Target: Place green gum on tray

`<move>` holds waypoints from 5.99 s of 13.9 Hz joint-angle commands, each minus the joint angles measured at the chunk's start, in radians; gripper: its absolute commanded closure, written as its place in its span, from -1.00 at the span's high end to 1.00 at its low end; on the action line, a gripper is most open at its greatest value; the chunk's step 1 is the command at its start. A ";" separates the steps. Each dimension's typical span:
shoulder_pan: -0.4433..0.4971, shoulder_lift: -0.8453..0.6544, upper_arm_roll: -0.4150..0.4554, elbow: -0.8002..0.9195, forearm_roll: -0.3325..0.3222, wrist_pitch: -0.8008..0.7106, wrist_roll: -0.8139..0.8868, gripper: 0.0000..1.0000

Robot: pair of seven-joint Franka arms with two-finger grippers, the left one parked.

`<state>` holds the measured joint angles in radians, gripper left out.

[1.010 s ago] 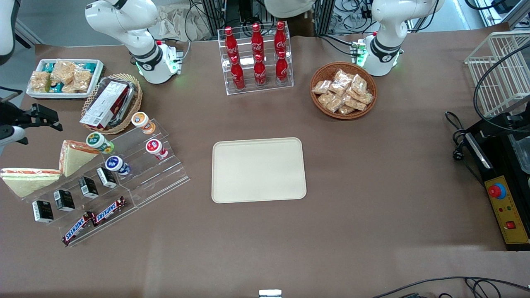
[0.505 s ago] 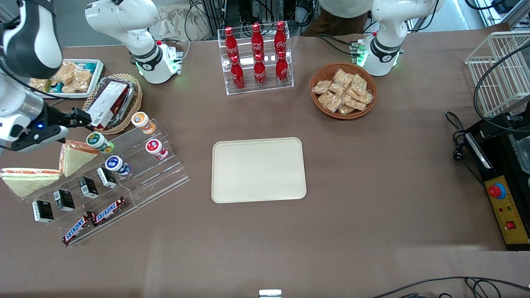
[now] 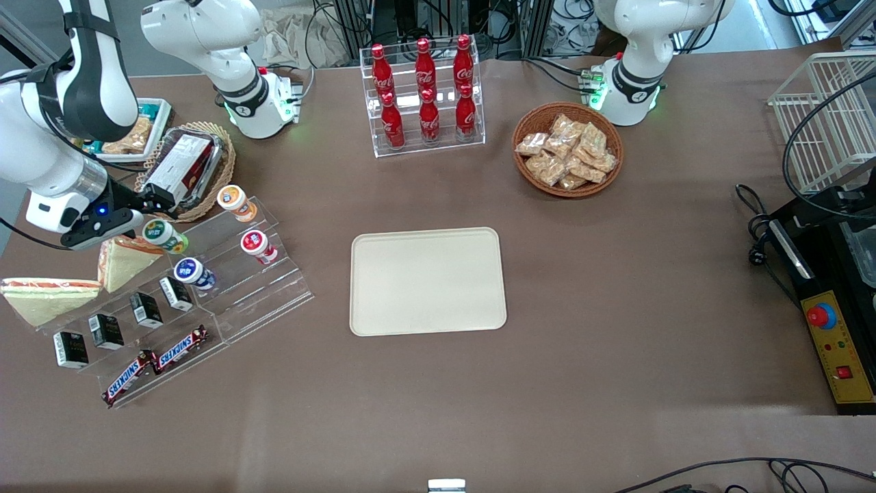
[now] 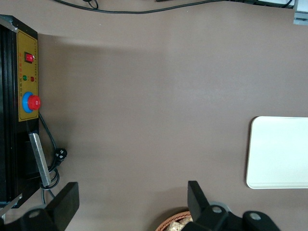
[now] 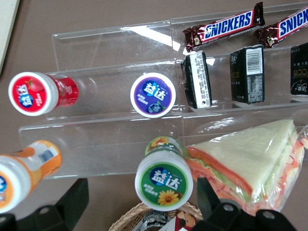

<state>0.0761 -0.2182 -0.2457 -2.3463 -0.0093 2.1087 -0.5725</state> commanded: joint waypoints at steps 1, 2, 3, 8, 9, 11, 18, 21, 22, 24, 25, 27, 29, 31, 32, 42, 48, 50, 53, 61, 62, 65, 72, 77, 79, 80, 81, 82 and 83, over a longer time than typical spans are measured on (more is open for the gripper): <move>-0.007 -0.026 -0.020 -0.047 0.017 0.054 -0.044 1.00; -0.007 -0.023 -0.020 -0.057 0.017 0.065 -0.044 1.00; -0.007 -0.023 -0.021 -0.071 0.015 0.086 -0.044 1.00; -0.007 -0.020 -0.021 -0.134 0.015 0.172 -0.044 1.00; -0.007 -0.016 -0.021 -0.134 0.015 0.174 -0.047 1.00; -0.007 -0.013 -0.021 -0.133 0.015 0.171 -0.050 0.54; -0.006 -0.013 -0.020 -0.105 -0.005 0.143 -0.040 -0.74; 0.005 -0.010 -0.009 0.072 -0.005 -0.060 -0.023 -0.74; 0.014 -0.001 0.011 0.166 -0.005 -0.138 -0.014 -0.74; 0.019 0.029 0.052 0.347 -0.005 -0.293 0.023 -0.74; 0.019 0.040 0.075 0.426 -0.001 -0.367 0.061 -0.74; 0.021 0.059 0.146 0.557 0.008 -0.499 0.187 -0.74; 0.037 0.083 0.241 0.623 0.021 -0.547 0.401 -0.74; 0.060 0.124 0.328 0.659 0.067 -0.544 0.630 -0.73; 0.065 0.161 0.373 0.667 0.074 -0.535 0.740 -0.73; 0.221 0.356 0.505 0.227 0.054 0.228 1.292 -0.72; 0.286 0.514 0.505 0.183 -0.156 0.387 1.554 -0.72; 0.310 0.551 0.505 0.183 -0.218 0.421 1.643 -0.72; 0.312 0.576 0.503 0.185 -0.224 0.456 1.662 0.06; 0.307 0.568 0.503 0.190 -0.224 0.452 1.686 1.00; 0.306 0.562 0.503 0.197 -0.224 0.444 1.677 1.00; 0.303 0.470 0.505 0.248 -0.225 0.293 1.604 1.00; 0.230 0.280 0.500 0.654 -0.131 -0.416 1.167 1.00; 0.008 0.185 0.442 0.711 -0.092 -0.489 0.713 1.00; 0.008 0.168 0.323 0.711 -0.074 -0.496 0.576 1.00; 0.008 0.168 0.266 0.717 -0.031 -0.500 0.497 1.00; 0.010 0.174 0.217 0.725 0.009 -0.501 0.446 1.00; 0.010 0.177 0.192 0.728 0.032 -0.503 0.436 1.00; 0.008 0.177 0.187 0.731 0.029 -0.507 0.431 1.00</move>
